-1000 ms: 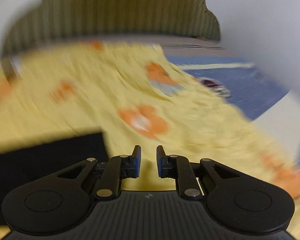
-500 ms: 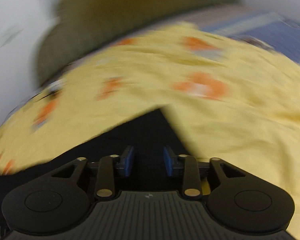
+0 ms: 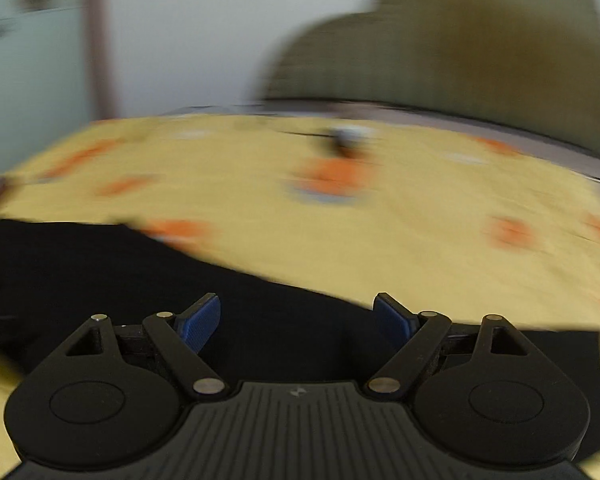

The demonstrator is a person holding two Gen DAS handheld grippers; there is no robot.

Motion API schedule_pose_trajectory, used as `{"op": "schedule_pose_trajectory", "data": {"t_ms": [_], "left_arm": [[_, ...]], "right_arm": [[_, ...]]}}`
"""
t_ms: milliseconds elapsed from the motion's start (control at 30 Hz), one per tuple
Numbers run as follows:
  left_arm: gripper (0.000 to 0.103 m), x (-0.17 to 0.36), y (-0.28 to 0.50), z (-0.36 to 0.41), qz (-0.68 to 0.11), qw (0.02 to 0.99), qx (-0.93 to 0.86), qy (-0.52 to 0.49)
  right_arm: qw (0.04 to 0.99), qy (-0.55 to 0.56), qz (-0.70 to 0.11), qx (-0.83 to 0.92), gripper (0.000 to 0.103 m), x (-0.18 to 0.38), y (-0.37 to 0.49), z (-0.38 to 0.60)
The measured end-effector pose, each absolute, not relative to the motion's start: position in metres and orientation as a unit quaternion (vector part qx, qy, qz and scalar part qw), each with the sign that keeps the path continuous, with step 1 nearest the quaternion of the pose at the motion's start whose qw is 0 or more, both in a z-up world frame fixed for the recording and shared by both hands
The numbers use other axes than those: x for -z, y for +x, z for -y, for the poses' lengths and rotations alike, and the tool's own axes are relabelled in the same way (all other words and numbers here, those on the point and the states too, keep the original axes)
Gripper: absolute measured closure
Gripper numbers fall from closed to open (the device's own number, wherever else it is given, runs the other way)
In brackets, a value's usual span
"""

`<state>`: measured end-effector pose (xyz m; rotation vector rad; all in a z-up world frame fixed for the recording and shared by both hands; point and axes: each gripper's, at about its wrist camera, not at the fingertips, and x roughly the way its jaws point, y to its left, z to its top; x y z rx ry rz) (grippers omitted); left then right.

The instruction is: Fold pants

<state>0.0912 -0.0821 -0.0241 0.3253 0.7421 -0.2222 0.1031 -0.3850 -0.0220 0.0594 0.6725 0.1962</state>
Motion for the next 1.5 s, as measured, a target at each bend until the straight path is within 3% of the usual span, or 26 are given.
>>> {"op": "schedule_pose_trajectory", "data": {"t_ms": [200, 367, 467, 500, 533, 633, 800, 867, 933, 1300, 1500], "left_arm": [[0.0, 0.014, 0.105, -0.022, -0.356, 0.923, -0.009, 0.146], [0.0, -0.016, 0.119, -0.095, -0.343, 0.932, -0.069, 0.096], [0.0, -0.027, 0.123, -0.12, -0.335, 0.934, -0.091, 0.08], [0.0, -0.028, 0.123, -0.123, -0.334, 0.935, -0.092, 0.076], [0.0, -0.029, 0.123, -0.127, -0.334, 0.936, -0.091, 0.072], [0.0, -0.026, 0.126, -0.129, -0.339, 0.935, -0.081, 0.07], [0.0, -0.015, 0.127, -0.134, -0.343, 0.933, -0.077, 0.081], [0.0, -0.012, 0.128, -0.139, -0.346, 0.932, -0.075, 0.073], [0.0, -0.011, 0.129, -0.144, -0.349, 0.932, -0.074, 0.064], [0.0, -0.008, 0.134, -0.156, -0.355, 0.929, -0.083, 0.058], [0.0, -0.009, 0.138, -0.147, -0.356, 0.929, -0.077, 0.069]], "right_arm": [[0.914, -0.004, -0.31, -0.262, 0.019, 0.016, 0.102, 0.252], [0.907, -0.227, -0.2, -0.292, 0.019, 0.02, 0.058, 0.113], [0.887, -0.295, -0.139, -0.327, 0.021, 0.029, 0.036, 0.051], [0.88, -0.32, -0.122, -0.328, 0.027, 0.034, 0.032, 0.034], [0.873, -0.346, -0.108, -0.327, 0.04, 0.039, 0.03, 0.018], [0.857, -0.388, -0.098, -0.325, 0.056, 0.052, 0.032, -0.011], [0.838, -0.419, -0.115, -0.331, 0.07, 0.064, 0.043, -0.037], [0.833, -0.427, -0.117, -0.333, 0.07, 0.069, 0.049, -0.04], [0.828, -0.435, -0.115, -0.334, 0.091, 0.072, 0.044, -0.046], [0.84, -0.415, -0.107, -0.333, 0.095, 0.059, 0.036, -0.052], [0.847, -0.384, -0.141, -0.341, 0.088, 0.053, 0.025, -0.028]]}}
